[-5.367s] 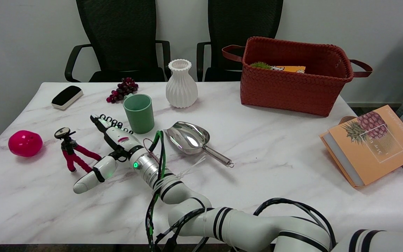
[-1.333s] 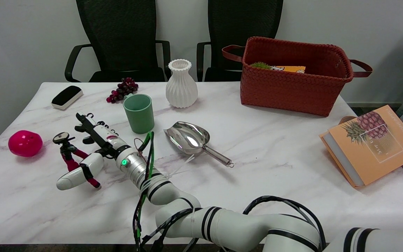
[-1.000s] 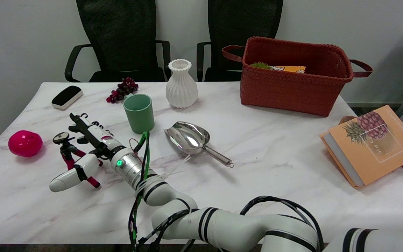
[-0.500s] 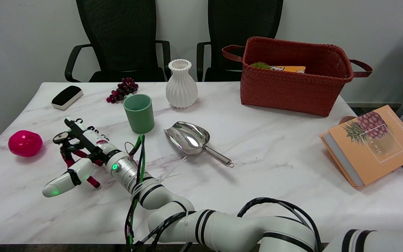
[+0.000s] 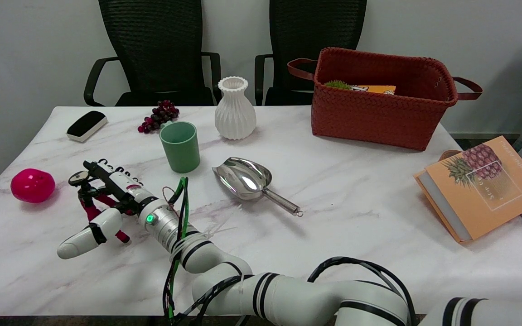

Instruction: Pick up the flexible tripod.

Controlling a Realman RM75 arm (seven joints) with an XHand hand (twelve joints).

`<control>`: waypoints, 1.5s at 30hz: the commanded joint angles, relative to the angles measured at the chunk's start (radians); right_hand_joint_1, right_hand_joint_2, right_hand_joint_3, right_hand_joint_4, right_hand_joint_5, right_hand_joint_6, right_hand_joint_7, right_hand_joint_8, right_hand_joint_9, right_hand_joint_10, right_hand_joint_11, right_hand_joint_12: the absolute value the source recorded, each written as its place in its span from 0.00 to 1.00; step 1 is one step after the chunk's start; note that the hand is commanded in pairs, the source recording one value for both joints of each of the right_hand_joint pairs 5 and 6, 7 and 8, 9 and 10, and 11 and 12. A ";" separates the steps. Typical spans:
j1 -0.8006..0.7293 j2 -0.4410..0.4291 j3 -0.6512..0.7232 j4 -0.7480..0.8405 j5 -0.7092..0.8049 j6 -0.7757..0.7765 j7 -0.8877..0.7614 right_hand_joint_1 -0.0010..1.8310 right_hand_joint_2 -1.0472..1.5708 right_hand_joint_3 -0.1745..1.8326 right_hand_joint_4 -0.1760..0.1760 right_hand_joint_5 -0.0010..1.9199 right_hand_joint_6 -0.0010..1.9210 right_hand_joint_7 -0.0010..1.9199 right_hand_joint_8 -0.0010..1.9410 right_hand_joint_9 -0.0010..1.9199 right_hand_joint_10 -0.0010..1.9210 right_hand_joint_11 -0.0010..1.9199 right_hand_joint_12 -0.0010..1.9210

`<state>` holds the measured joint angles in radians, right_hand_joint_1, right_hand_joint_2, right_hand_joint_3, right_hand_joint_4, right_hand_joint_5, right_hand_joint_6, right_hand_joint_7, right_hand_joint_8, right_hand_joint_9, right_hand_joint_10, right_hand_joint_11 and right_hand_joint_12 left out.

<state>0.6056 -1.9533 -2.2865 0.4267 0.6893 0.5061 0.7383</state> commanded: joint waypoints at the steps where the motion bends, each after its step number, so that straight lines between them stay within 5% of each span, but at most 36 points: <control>1: -0.006 -0.001 0.003 -0.005 0.000 0.000 0.000 0.57 0.24 0.31 0.50 0.04 0.04 0.09 0.09 0.00 0.00 0.28 0.28; 8: -0.006 -0.001 0.003 -0.005 0.000 0.001 0.000 0.58 0.24 0.30 0.50 0.06 0.06 0.16 0.16 0.06 0.06 0.55 0.55; 15: -0.006 0.000 0.005 -0.008 0.000 0.002 0.000 0.58 0.24 0.29 0.50 0.09 0.09 0.23 0.23 0.12 0.12 0.65 0.65; 20: -0.006 0.002 0.009 -0.008 0.005 0.002 -0.003 0.60 0.24 0.31 0.50 0.13 0.13 0.43 0.43 0.23 0.23 0.75 0.75; 22: -0.006 0.002 0.012 -0.008 0.005 0.002 -0.004 0.60 0.23 0.38 0.50 0.17 0.17 0.52 0.51 0.35 0.35 0.80 0.80; 24: -0.006 0.002 0.013 -0.008 0.007 0.004 -0.004 0.59 0.23 0.45 0.50 0.25 0.25 0.68 0.68 0.49 0.49 0.86 0.86; 31: -0.009 0.004 0.018 -0.008 0.008 0.004 0.000 0.55 0.32 0.47 0.50 0.49 0.49 0.97 0.96 0.76 0.76 1.00 1.00; 38: -0.012 0.006 0.026 -0.008 0.008 0.013 0.001 0.54 0.40 0.35 0.50 0.70 0.70 1.00 0.99 0.96 0.96 1.00 1.00; 45: -0.020 0.012 0.028 -0.002 0.010 0.032 0.001 0.55 0.39 0.32 0.50 0.79 0.79 1.00 0.99 1.00 1.00 1.00 1.00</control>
<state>0.5956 -1.9490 -2.2677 0.4190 0.6961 0.5138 0.7372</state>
